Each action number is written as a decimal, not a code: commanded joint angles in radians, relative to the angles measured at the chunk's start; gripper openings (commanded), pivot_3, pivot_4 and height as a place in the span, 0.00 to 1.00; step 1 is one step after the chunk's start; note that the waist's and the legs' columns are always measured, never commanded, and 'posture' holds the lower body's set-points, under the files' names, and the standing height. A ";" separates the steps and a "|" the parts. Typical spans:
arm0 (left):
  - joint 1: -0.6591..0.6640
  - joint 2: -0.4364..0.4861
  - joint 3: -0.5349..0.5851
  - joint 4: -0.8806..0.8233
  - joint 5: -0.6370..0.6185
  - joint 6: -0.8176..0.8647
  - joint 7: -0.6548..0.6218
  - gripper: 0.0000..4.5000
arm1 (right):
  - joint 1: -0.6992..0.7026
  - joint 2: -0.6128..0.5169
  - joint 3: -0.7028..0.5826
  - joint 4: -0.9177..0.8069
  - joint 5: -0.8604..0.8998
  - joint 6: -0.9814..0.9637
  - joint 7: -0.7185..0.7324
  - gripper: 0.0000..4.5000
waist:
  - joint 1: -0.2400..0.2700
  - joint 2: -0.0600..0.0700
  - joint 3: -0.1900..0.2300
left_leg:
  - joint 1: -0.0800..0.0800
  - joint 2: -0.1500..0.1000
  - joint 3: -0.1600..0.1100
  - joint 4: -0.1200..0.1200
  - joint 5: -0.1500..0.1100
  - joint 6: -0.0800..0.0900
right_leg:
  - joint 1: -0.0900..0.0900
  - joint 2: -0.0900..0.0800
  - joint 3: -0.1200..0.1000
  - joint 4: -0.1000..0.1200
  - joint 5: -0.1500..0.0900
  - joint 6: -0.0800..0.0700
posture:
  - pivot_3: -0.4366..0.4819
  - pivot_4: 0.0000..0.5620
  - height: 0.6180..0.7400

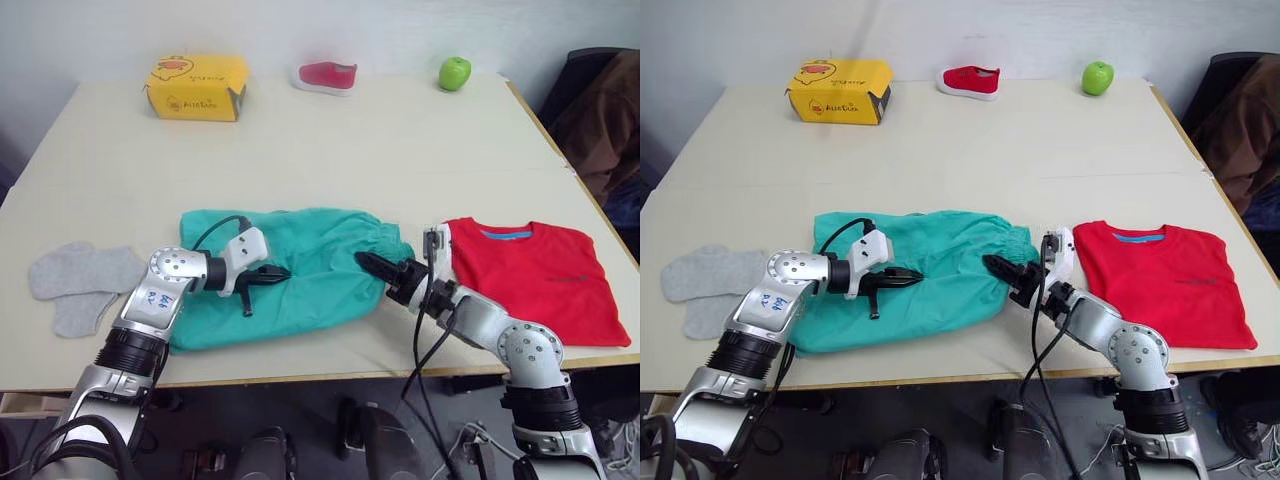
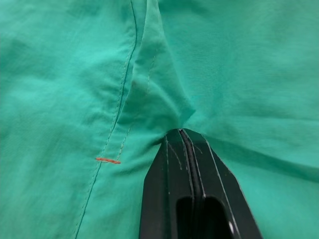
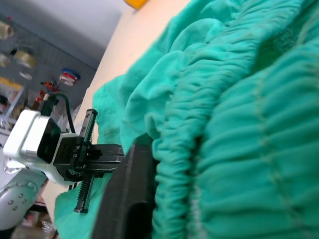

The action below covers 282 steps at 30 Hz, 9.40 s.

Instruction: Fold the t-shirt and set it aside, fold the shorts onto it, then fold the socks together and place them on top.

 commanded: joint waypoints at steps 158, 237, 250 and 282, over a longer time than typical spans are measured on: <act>0.448 0.347 0.632 -0.567 -0.540 0.494 0.165 1.00 | -0.654 0.560 0.029 0.884 -0.792 0.221 0.526 0.00 | -0.048 0.001 0.001 | 0.008 0.000 -0.008 -0.010 0.005 -0.011 | 0.003 0.001 0.002 0.004 -0.004 -0.008 | 0.48 0.27 1.00; 0.505 0.218 0.632 -0.626 -0.419 0.468 0.207 1.00 | -0.381 -0.427 -0.195 -0.006 -0.335 0.170 0.985 1.00 | 0.015 0.008 0.008 | 0.009 0.001 0.001 -0.017 0.010 -0.014 | -0.003 0.010 0.017 0.003 -0.002 -0.006 | 0.48 0.27 1.00; 0.698 0.360 0.758 -0.300 -0.227 0.242 0.173 1.00 | -0.389 -0.328 -0.151 -0.053 -0.230 0.218 0.945 1.00 | 0.022 0.007 0.008 | 0.010 -0.001 0.001 -0.016 0.007 -0.009 | -0.001 0.004 0.013 -0.002 -0.002 -0.005 | 0.48 0.27 1.00; 0.363 0.482 0.453 0.276 -0.145 0.225 -0.103 0.00 | -0.277 -0.371 -0.205 -0.165 -0.102 0.248 0.787 1.00 | -0.003 0.008 0.006 | 0.011 -0.002 0.003 -0.017 0.007 -0.008 | -0.001 0.001 0.011 0.004 -0.002 -0.005 | 0.48 0.27 1.00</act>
